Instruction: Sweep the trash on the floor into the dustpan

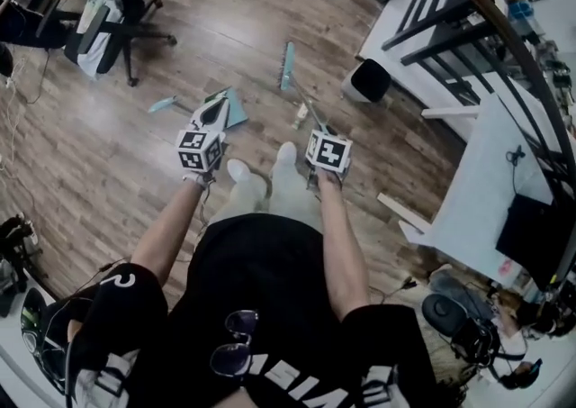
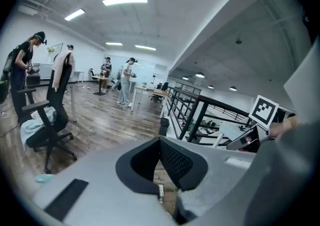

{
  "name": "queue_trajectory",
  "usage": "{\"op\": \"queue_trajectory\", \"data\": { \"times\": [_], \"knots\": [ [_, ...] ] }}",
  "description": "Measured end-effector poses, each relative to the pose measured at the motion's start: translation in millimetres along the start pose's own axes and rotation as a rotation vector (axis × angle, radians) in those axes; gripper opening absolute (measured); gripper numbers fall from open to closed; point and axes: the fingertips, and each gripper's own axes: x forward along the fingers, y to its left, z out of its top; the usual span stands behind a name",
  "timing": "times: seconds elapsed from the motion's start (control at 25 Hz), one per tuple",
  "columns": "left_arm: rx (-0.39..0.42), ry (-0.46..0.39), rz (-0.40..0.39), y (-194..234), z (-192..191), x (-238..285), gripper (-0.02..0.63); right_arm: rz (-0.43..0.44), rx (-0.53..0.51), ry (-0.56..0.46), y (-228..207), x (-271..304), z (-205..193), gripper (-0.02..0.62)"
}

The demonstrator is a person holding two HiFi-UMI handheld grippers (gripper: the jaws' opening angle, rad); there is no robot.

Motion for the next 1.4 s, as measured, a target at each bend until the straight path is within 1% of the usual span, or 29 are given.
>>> {"op": "queue_trajectory", "data": {
  "times": [0.16,0.32,0.48,0.56,0.68,0.72,0.84,0.92,1.12,1.2,1.28,1.32,1.36,1.4],
  "knots": [
    [0.035,0.041,-0.076,-30.0,-6.0,31.9,-0.002,-0.063,0.078,0.018,-47.2,-3.7,-17.0,0.084],
    [0.065,0.066,-0.134,-53.7,-11.6,56.9,-0.002,-0.135,0.152,0.048,-90.3,-5.1,-40.0,0.084],
    [0.072,0.090,-0.178,-67.1,-19.8,74.5,-0.002,-0.196,0.213,0.081,-117.2,-4.6,-65.9,0.084],
    [0.077,0.094,-0.189,-70.7,-22.7,85.9,-0.002,-0.206,0.228,0.080,-128.5,2.2,-69.2,0.084],
    [0.095,0.101,-0.205,-77.9,-31.7,101.4,-0.002,-0.209,0.260,0.112,-141.0,16.5,-86.7,0.084],
    [0.098,0.104,-0.209,-78.9,-35.6,105.7,-0.002,-0.224,0.259,0.130,-145.8,21.1,-94.2,0.084],
    [0.091,0.109,-0.209,-72.9,-48.2,115.2,-0.002,-0.359,0.206,0.241,-168.3,29.2,-122.6,0.084],
    [0.081,0.114,-0.206,-63.8,-58.5,121.7,-0.002,-0.390,0.186,0.284,-167.6,46.4,-134.8,0.084],
    [0.064,0.131,-0.186,-36.9,-88.9,136.4,-0.002,-0.376,0.148,0.352,-144.0,101.2,-152.0,0.084],
    [0.069,0.134,-0.173,-27.3,-96.6,135.8,-0.002,-0.330,0.136,0.327,-128.3,121.3,-147.3,0.084],
    [0.069,0.138,-0.157,-16.0,-103.6,128.0,-0.002,-0.205,0.165,0.270,-94.7,142.5,-142.1,0.084],
    [0.065,0.139,-0.146,-8.1,-106.1,122.7,-0.002,-0.179,0.165,0.266,-83.2,147.9,-142.9,0.084],
    [0.059,0.139,-0.133,1.1,-107.6,117.4,-0.002,-0.195,0.146,0.279,-79.1,148.6,-144.7,0.084],
    [0.053,0.139,-0.119,11.2,-108.6,112.2,-0.002,-0.231,0.118,0.300,-78.7,146.8,-145.8,0.084]
  ]
}}
